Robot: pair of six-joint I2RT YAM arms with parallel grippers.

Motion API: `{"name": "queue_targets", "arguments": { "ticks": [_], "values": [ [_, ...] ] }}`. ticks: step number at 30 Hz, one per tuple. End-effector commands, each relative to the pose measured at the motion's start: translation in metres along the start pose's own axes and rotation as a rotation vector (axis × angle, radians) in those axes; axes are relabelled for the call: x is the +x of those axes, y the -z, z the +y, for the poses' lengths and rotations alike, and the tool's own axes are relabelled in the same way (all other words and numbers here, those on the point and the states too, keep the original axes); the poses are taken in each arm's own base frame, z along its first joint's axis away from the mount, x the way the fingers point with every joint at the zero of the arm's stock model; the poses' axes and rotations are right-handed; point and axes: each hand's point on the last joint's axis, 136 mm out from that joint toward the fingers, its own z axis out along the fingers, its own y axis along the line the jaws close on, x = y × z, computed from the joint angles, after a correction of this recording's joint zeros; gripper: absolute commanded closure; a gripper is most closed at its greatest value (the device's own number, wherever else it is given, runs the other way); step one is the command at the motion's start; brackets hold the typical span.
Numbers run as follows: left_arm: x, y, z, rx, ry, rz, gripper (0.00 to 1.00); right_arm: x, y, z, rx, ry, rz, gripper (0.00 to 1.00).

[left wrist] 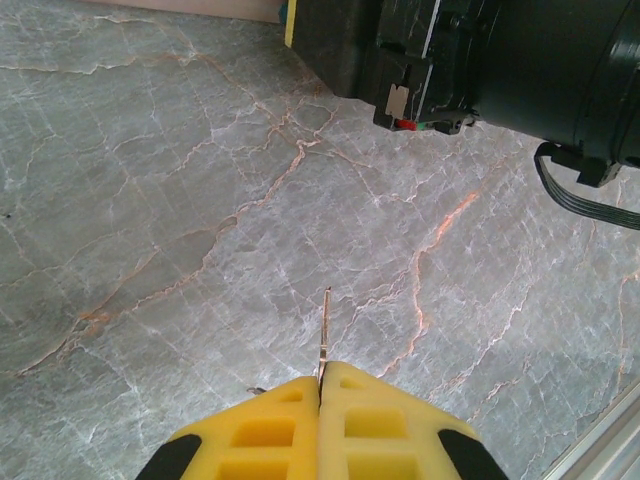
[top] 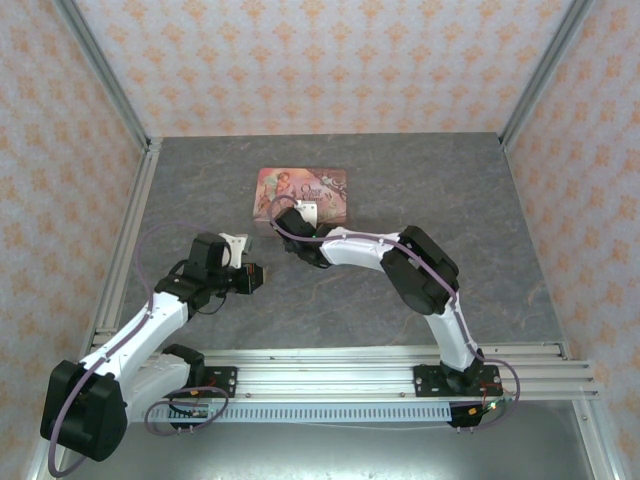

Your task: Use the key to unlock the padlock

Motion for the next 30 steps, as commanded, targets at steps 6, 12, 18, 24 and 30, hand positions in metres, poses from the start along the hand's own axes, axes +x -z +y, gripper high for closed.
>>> {"name": "queue_targets", "arguments": {
  "ticks": [6, 12, 18, 24, 30],
  "values": [
    [-0.026, 0.007, -0.029, 0.121, -0.098, -0.097, 1.0, -0.016, 0.014, 0.005, -0.06, 0.01, -0.007, 0.96],
    [-0.029, 0.01, -0.029, 0.126, -0.14, -0.159, 1.0, -0.025, 0.034, 0.007, -0.181, -0.042, 0.044, 1.0],
    [-0.029, 0.0, -0.033, 0.177, -0.17, -0.164, 1.0, -0.03, 0.054, 0.016, -0.278, -0.045, 0.124, 1.0],
    [-0.034, -0.008, -0.043, 0.256, -0.262, -0.209, 1.0, -0.032, 0.074, 0.023, -0.349, -0.04, 0.203, 1.0],
    [-0.037, -0.015, -0.033, 0.211, -0.324, -0.249, 1.0, -0.031, 0.083, 0.015, -0.346, -0.034, 0.249, 1.0]
  ]
}}
